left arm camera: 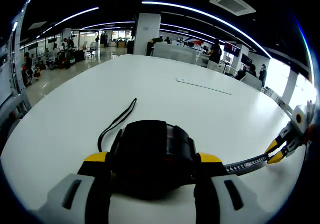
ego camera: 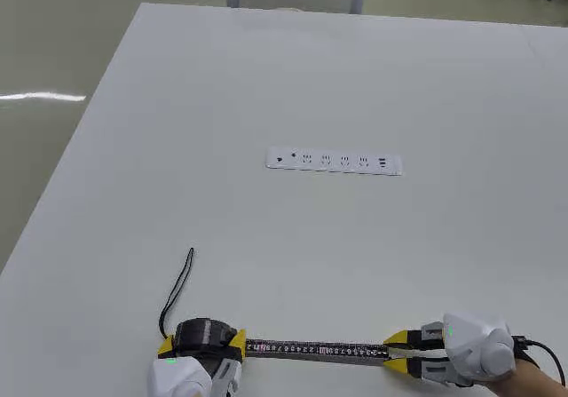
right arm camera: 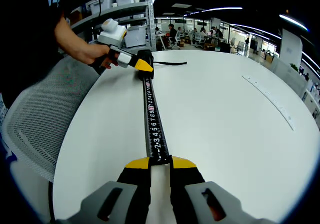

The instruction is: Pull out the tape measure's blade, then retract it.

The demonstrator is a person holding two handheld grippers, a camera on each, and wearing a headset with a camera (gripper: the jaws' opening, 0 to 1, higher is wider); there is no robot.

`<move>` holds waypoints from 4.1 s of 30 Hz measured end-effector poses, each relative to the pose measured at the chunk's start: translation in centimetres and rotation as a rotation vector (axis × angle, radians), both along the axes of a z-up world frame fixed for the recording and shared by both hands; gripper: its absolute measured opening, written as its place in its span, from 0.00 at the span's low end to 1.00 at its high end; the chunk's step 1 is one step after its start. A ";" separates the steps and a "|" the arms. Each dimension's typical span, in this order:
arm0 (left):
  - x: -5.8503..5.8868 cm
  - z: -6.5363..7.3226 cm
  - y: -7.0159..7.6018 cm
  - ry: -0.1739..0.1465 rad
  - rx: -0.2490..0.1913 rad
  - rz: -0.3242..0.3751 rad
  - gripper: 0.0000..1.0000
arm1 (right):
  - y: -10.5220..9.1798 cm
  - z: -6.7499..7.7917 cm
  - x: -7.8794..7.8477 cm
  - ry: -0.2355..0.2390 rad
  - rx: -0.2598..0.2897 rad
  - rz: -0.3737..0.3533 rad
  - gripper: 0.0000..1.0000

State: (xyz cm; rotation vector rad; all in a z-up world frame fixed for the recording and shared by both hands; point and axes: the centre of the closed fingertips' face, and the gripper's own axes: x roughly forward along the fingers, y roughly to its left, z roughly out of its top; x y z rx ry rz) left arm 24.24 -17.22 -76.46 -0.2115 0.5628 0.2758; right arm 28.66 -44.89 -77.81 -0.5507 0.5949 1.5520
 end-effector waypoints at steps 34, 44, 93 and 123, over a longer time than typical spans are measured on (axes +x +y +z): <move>0.2 0.1 0.2 -0.035 -0.021 0.056 0.68 | 0.5 0.2 -0.2 0.005 0.012 -0.009 0.12; 0.1 0.2 0.2 -0.026 -0.037 0.051 0.65 | 0.6 0.3 -0.3 0.008 0.014 -0.010 0.12; 0.0 0.3 0.0 -0.028 -0.056 0.035 0.64 | 2.3 0.7 -0.4 0.011 0.026 -0.004 0.12; 0.0 0.2 0.1 -0.025 -0.070 0.029 0.63 | 3.8 0.9 -0.4 0.010 0.041 0.004 0.12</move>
